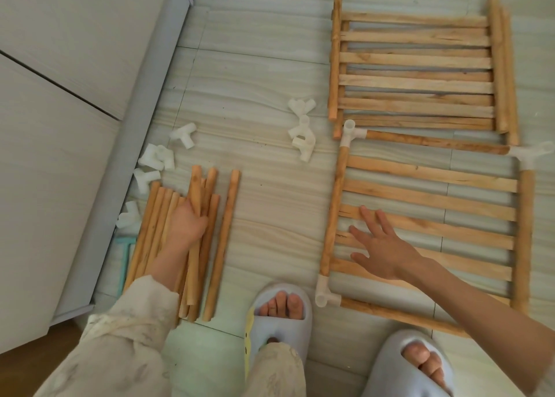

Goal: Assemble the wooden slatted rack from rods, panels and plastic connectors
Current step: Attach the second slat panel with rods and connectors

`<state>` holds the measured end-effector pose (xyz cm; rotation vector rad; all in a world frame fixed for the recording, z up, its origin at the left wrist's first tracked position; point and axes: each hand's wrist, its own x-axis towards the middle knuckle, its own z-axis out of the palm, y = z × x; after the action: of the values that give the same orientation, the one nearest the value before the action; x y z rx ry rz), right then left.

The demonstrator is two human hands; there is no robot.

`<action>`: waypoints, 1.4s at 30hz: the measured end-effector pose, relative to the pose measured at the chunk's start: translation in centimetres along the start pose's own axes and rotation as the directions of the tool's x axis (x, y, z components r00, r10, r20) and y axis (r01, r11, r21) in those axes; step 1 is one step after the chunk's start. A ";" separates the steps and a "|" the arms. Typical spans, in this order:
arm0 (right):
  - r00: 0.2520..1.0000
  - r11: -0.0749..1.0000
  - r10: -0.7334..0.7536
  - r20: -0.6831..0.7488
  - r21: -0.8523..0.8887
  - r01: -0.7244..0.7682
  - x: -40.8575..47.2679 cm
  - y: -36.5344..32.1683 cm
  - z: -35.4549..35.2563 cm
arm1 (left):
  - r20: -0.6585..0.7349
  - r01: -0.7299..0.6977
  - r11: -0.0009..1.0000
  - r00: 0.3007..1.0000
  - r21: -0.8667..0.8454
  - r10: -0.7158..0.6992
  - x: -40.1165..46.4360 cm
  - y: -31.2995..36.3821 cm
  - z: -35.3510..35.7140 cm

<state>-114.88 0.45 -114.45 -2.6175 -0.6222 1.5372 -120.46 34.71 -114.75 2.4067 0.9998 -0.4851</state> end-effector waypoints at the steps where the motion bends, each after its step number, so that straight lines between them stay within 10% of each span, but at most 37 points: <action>1: 1.000 1.000 0.001 0.001 -0.001 -0.001 0.0 0.0 0.0 | 0.008 0.023 1.000 1.000 -0.006 -0.023 0.0 -0.3 -0.1; 17: 1.000 1.000 0.003 0.010 0.006 -0.003 -0.1 -0.1 -0.1 | 0.081 0.103 0.972 0.989 0.210 -0.122 -1.8 2.4 2.0; 22: 0.999 0.999 0.052 -0.014 0.013 -0.052 -0.1 -0.6 -0.5 | 0.152 0.024 0.999 0.988 -0.044 -0.017 -0.6 3.2 -1.4; 26: 0.887 0.955 0.091 -0.453 0.292 0.051 -0.4 -2.9 -1.7 | 0.351 0.187 0.768 0.935 -0.613 0.051 -1.5 6.4 -4.0; 29: 0.909 0.693 -0.011 -0.418 0.651 0.308 -1.6 -5.8 -3.9 | 0.365 0.155 0.605 0.899 -0.781 0.241 -2.9 10.7 -5.0; 34: 0.927 0.359 -0.308 -0.212 0.877 0.320 -2.3 -8.9 -5.9 | 0.268 0.140 0.261 0.788 -0.955 0.555 -5.1 16.7 -4.5; 39: 0.891 0.055 -0.400 -0.216 0.964 0.258 -2.6 -8.5 -7.6 | 0.166 -0.157 0.375 0.699 -0.914 0.696 -6.9 18.6 -4.0; 42: 0.886 0.027 -0.404 -0.227 0.965 0.260 -2.9 -9.4 -7.0 | 0.239 -0.091 0.448 0.743 -0.889 0.625 -6.3 17.9 -3.9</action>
<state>-113.16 9.22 -106.24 -1.1596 -0.0331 1.1871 -111.08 22.42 -103.17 1.3601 0.2481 -0.3526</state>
